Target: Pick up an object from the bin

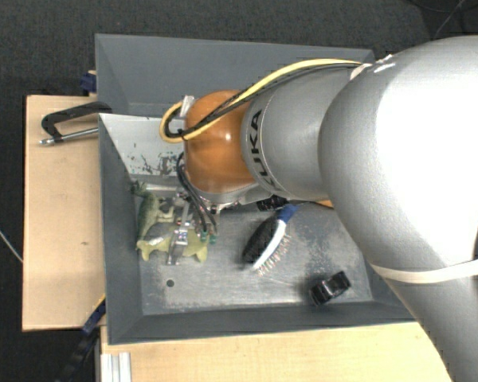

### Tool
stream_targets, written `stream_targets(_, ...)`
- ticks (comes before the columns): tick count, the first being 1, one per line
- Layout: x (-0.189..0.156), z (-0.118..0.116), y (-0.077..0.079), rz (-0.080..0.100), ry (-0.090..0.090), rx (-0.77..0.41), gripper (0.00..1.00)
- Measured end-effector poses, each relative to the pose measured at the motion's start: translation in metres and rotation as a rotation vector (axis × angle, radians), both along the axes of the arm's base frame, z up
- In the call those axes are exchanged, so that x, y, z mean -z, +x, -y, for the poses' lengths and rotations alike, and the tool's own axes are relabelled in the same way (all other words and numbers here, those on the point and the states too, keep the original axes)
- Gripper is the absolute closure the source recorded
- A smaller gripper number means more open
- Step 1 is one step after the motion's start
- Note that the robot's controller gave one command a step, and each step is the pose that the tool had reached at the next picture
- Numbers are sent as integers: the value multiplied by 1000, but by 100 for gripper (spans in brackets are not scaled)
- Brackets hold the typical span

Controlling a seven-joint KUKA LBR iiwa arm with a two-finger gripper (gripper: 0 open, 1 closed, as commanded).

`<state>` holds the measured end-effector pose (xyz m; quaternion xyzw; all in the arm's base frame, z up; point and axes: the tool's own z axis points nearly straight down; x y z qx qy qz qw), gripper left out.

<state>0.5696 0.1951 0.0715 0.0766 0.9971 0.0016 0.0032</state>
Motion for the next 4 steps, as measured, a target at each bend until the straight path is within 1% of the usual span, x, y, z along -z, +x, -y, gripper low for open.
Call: stream_targets(4,-5,-5,4,-3,1,-1,0)
